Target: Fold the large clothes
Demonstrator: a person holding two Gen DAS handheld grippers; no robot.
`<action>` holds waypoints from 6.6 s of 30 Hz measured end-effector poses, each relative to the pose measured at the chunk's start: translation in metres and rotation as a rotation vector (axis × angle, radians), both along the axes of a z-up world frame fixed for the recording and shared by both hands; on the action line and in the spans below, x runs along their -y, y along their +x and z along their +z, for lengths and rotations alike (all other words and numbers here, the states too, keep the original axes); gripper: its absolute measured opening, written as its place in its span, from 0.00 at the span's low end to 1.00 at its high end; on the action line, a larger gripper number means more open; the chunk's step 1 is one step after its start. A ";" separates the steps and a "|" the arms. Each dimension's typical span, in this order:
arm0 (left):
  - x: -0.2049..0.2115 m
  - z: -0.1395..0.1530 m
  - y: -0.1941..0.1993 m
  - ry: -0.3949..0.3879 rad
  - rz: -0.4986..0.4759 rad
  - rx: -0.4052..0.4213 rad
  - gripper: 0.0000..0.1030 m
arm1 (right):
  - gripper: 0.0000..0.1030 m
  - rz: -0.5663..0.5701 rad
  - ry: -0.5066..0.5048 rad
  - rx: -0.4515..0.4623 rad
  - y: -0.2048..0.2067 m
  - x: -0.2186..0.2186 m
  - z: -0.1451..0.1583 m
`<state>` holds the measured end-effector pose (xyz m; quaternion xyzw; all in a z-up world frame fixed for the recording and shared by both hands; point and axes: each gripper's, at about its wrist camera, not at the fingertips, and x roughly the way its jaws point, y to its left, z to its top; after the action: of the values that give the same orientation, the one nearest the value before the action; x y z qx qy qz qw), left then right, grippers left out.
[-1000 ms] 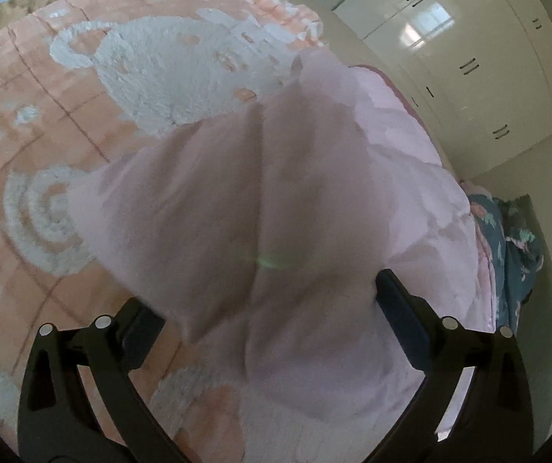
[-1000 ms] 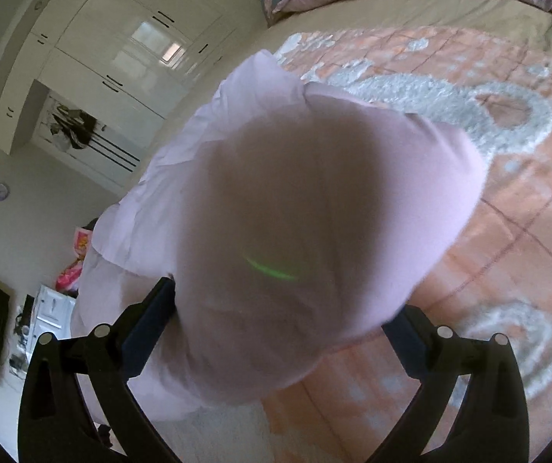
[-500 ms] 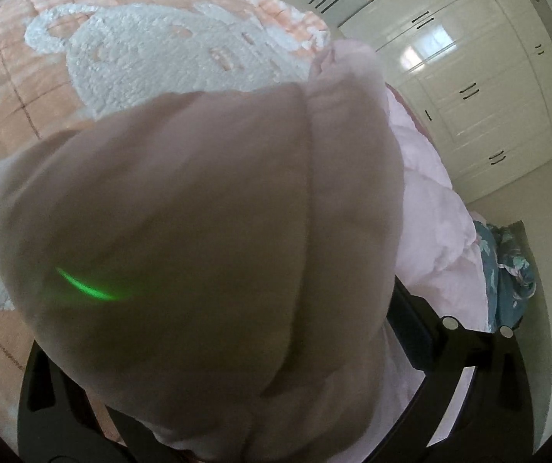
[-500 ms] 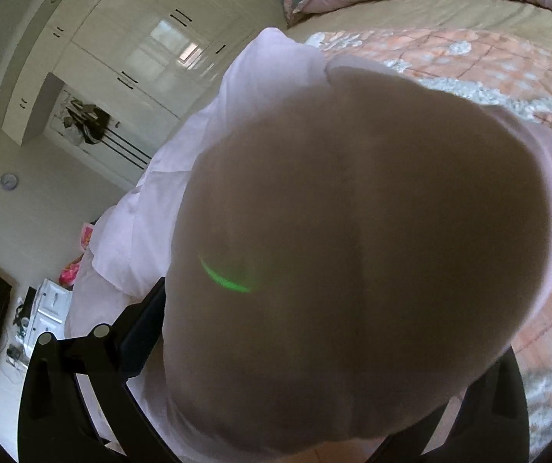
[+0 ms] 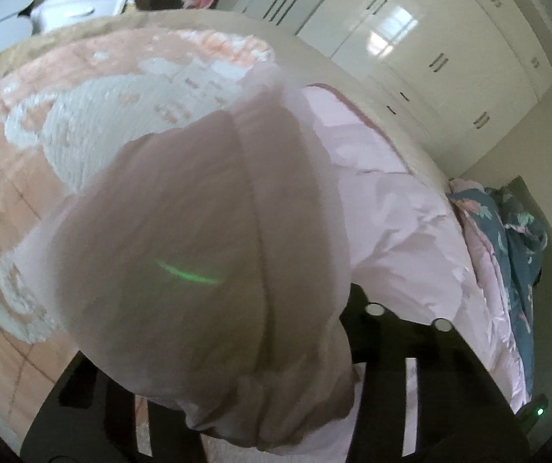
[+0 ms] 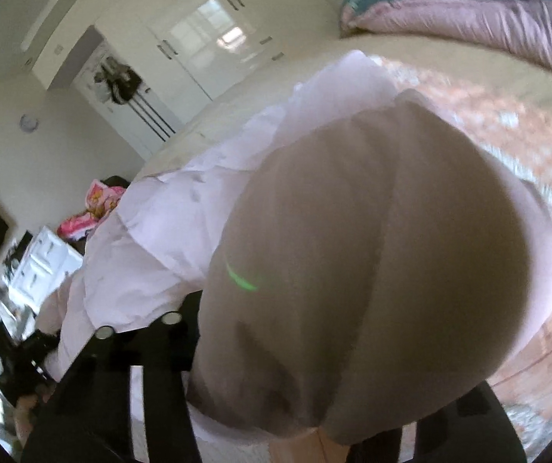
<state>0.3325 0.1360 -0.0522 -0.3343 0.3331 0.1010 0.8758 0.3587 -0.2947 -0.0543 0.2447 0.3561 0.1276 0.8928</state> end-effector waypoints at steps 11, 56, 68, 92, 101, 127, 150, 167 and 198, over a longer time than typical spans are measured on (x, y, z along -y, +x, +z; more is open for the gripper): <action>0.015 0.071 -0.028 0.110 -0.090 0.097 0.26 | 0.36 0.146 -0.183 0.183 -0.032 -0.025 0.077; 0.025 0.060 -0.204 0.166 -0.115 0.043 0.29 | 0.36 0.225 -0.238 0.143 -0.212 -0.010 0.076; 0.026 0.016 -0.217 0.165 -0.094 -0.038 0.39 | 0.51 0.095 -0.016 -0.098 -0.206 0.031 0.008; -0.004 -0.017 -0.242 0.011 -0.113 -0.066 0.80 | 0.96 -0.067 0.032 -0.211 -0.259 0.065 -0.001; -0.021 0.003 -0.282 0.030 -0.112 -0.060 0.91 | 0.96 -0.131 -0.038 -0.157 -0.296 0.082 0.026; 0.035 0.105 -0.371 0.270 -0.167 0.110 0.91 | 0.96 -0.032 -0.234 0.210 -0.404 0.062 0.147; 0.111 0.108 -0.389 0.368 -0.311 0.156 0.91 | 0.96 0.201 -0.408 0.319 -0.445 -0.021 0.165; 0.134 0.092 -0.386 0.408 -0.379 0.113 0.91 | 0.96 0.276 -0.396 0.246 -0.435 -0.045 0.139; 0.134 0.092 -0.384 0.435 -0.343 0.082 0.91 | 0.96 0.285 -0.393 0.237 -0.436 -0.045 0.137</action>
<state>-0.0520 0.0016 0.0398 -0.0811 0.3198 0.0070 0.9440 -0.0768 -0.2495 0.0828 -0.0026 0.2978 0.2080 0.9317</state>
